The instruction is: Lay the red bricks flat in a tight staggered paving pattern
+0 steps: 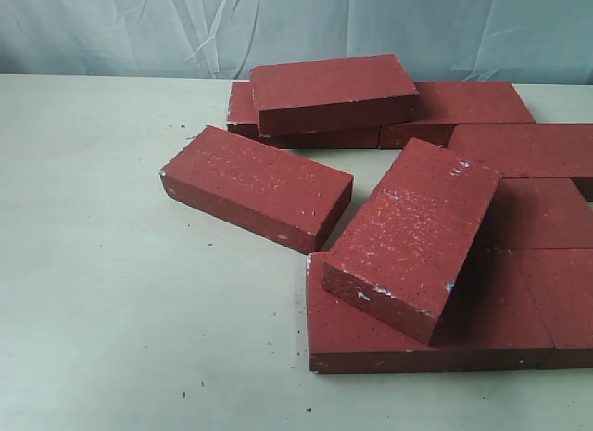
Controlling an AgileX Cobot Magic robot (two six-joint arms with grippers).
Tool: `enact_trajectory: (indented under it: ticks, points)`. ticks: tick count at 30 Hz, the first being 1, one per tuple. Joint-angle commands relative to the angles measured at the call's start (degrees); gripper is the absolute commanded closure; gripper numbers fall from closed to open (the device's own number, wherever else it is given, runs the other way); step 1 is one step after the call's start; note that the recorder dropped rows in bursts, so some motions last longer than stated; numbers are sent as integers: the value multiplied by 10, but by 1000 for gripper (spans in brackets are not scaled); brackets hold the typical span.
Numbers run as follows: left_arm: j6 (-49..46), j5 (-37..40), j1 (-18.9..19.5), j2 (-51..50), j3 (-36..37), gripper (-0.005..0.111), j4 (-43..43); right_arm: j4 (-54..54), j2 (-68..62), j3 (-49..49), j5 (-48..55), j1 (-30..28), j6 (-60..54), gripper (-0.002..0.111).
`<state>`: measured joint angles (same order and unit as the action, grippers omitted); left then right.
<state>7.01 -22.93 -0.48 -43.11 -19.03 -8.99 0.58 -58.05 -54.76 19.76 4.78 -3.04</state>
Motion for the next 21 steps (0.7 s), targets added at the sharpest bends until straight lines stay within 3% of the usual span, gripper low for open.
enact_trajectory:
  ticks: [1,7,16,21]
  points:
    - [8,-24,3,-91,-35,107,-20,-1,-76,-74,86,34,-58,109]
    - [9,-18,3,-182,-86,107,-48,11,-178,-158,179,84,-123,109]
    - [10,42,3,-304,-141,107,-62,173,-312,-253,287,157,-294,109]
    - [14,54,3,-378,-161,107,-70,181,-390,-317,350,201,-315,109]
